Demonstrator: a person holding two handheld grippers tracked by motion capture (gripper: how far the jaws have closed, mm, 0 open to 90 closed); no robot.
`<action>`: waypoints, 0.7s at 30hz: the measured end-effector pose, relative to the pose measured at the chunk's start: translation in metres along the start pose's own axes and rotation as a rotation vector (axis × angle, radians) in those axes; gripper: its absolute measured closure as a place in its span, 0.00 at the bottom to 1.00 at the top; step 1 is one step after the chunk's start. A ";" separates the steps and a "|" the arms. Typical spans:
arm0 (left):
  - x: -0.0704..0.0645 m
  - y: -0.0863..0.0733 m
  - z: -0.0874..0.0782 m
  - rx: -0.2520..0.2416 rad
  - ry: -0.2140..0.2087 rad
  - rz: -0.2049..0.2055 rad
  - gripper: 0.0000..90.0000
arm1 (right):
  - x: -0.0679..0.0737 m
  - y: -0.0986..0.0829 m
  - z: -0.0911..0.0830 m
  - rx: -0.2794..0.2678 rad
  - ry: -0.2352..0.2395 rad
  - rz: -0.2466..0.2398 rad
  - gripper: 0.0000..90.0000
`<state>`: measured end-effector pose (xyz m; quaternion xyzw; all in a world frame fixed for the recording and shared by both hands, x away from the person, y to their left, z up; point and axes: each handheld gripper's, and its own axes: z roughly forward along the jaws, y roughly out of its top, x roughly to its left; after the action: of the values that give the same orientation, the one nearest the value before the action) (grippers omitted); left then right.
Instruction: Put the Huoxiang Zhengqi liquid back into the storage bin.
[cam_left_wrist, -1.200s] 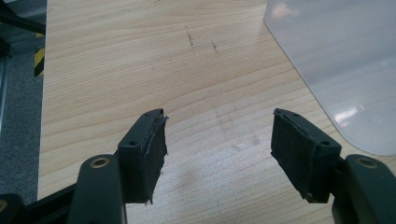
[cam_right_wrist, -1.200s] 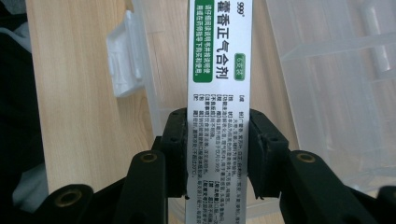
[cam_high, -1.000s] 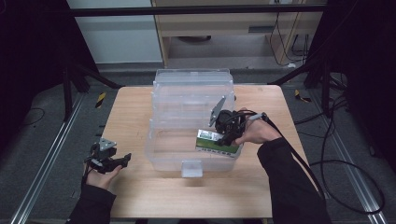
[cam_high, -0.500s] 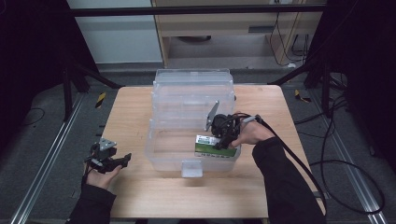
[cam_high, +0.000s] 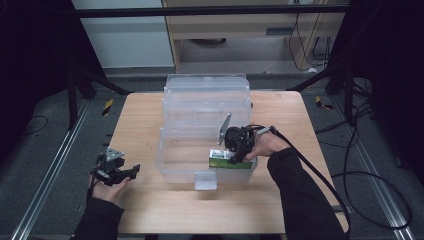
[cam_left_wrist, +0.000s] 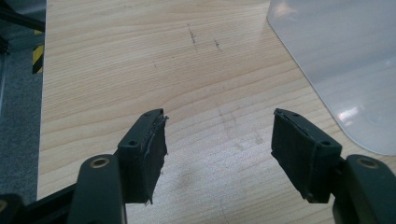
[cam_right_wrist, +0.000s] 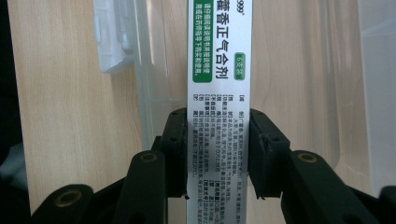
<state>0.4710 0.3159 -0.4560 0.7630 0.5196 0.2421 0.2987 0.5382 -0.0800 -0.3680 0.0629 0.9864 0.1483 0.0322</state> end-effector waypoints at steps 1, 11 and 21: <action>0.000 0.000 0.000 0.000 0.000 0.000 0.38 | 0.000 0.000 0.001 -0.002 0.002 0.001 0.70; 0.000 0.000 0.000 0.000 0.000 0.000 0.38 | 0.001 -0.002 0.011 0.013 -0.001 0.007 0.69; 0.000 0.000 0.000 0.001 0.001 -0.001 0.38 | 0.001 -0.003 0.018 0.033 0.007 0.032 0.68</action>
<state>0.4711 0.3162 -0.4561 0.7629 0.5201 0.2420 0.2984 0.5380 -0.0777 -0.3867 0.0789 0.9877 0.1327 0.0251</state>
